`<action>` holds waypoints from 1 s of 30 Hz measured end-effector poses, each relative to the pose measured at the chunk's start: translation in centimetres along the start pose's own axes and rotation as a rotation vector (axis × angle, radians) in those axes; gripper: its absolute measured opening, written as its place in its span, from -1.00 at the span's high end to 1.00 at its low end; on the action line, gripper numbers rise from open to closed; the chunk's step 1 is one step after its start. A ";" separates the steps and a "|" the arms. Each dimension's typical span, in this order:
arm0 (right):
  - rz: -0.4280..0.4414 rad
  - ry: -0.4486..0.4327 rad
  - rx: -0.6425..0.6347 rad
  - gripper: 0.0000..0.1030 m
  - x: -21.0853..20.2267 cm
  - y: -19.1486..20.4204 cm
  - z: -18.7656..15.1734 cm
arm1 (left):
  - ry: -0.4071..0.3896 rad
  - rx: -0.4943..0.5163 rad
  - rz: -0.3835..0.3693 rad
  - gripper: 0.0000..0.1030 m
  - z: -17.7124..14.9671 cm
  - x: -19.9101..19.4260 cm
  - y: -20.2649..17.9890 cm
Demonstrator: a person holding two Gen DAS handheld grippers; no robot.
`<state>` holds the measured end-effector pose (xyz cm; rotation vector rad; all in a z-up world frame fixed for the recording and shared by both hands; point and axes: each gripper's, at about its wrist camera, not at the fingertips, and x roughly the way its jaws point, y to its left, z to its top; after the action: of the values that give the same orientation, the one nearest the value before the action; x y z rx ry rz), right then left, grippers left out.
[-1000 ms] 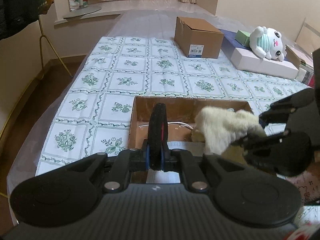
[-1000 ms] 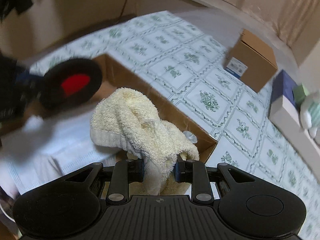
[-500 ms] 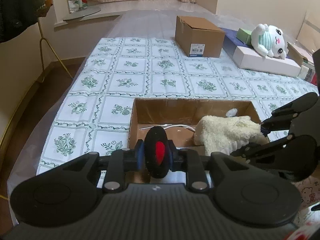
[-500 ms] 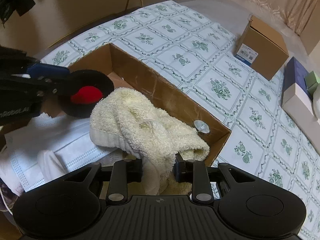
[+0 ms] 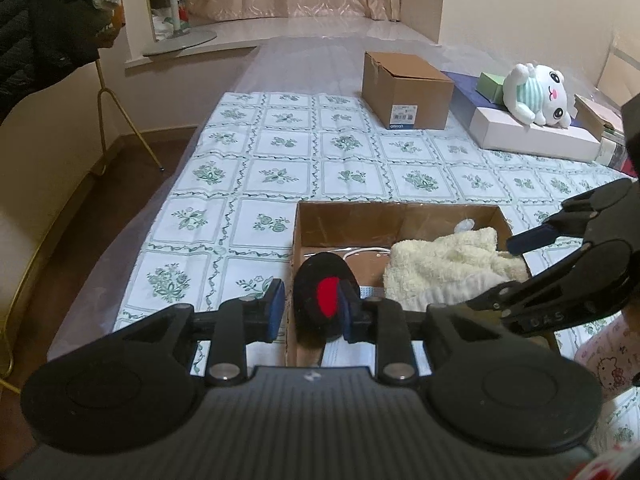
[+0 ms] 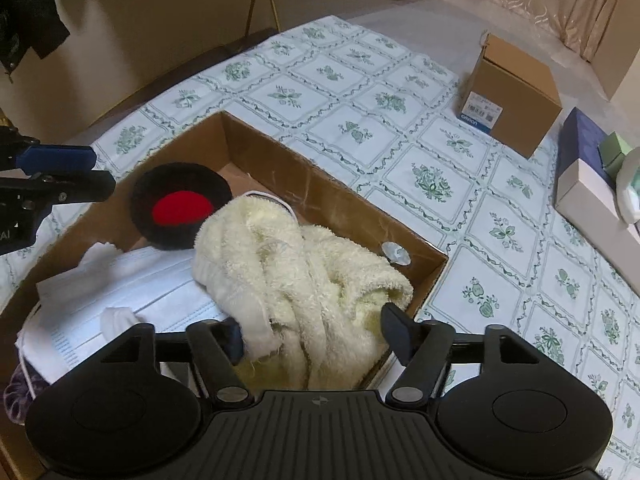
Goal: Organize soft objects
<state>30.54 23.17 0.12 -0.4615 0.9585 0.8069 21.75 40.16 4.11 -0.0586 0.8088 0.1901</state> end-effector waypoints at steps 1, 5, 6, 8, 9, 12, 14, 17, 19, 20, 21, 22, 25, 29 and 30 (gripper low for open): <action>0.005 -0.003 0.013 -0.36 -0.4 -0.1 -0.1 | -0.001 -0.003 0.002 0.51 -0.1 -0.3 0.0; 0.009 -0.014 0.043 -0.39 -1.8 -0.3 -0.1 | -0.009 -0.014 0.008 0.39 -0.4 -1.3 -0.1; 0.006 -0.017 0.047 -0.40 -2.3 -0.3 -0.2 | -0.011 -0.018 0.008 0.36 -0.5 -1.7 -0.1; 0.007 -0.023 0.072 -0.42 -3.1 -0.3 -0.4 | -0.017 -0.025 0.011 0.25 -0.7 -2.3 -0.2; 0.012 -0.024 0.089 -0.44 -3.5 -0.4 -0.5 | -0.018 -0.027 0.012 0.23 -0.8 -2.7 -0.3; 0.045 -0.032 0.163 -0.46 -4.5 -0.5 -1.2 | -0.015 -0.024 0.014 0.00 -1.2 -3.4 -0.5; 0.061 -0.038 0.188 -0.48 -5.2 -0.4 -1.8 | -0.014 -0.018 0.014 -0.17 -1.6 -4.1 -0.8; 0.056 -0.053 0.187 -0.53 -6.3 0.1 -2.5 | -0.016 -0.006 0.022 -0.33 -2.2 -5.1 -0.9; 0.069 -0.067 0.203 -0.63 -7.0 0.3 -3.1 | -0.015 -0.003 0.032 -0.44 -2.5 -5.6 -1.0; 0.076 -0.071 0.212 -0.66 -7.4 0.3 -3.3 | -0.015 -0.006 0.040 -0.53 -2.7 -6.0 -1.0; 0.080 -0.077 0.216 -0.75 -7.8 0.4 -3.5 | -0.017 -0.009 0.044 -0.57 -2.8 -6.2 -1.0; 0.083 -0.085 0.218 -0.79 -8.3 0.6 -3.9 | -0.017 -0.009 0.048 -0.63 -3.0 -6.5 -1.0; 0.089 -0.111 0.236 -0.80 -9.7 0.9 -4.9 | -0.010 -0.004 0.057 -0.75 -3.7 -7.3 -1.1; 0.104 -0.135 0.258 -0.80 -11.5 1.6 -6.6 | -0.005 0.002 0.062 -0.84 -4.7 -8.6 -1.4; 0.110 -0.143 0.260 -0.80 -12.0 1.8 -7.1 | -0.007 0.000 0.063 -0.84 -5.0 -9.0 -1.5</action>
<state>21.49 14.78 6.76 -0.1252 0.9454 0.7902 12.41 36.75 7.12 -0.0325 0.8038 0.2501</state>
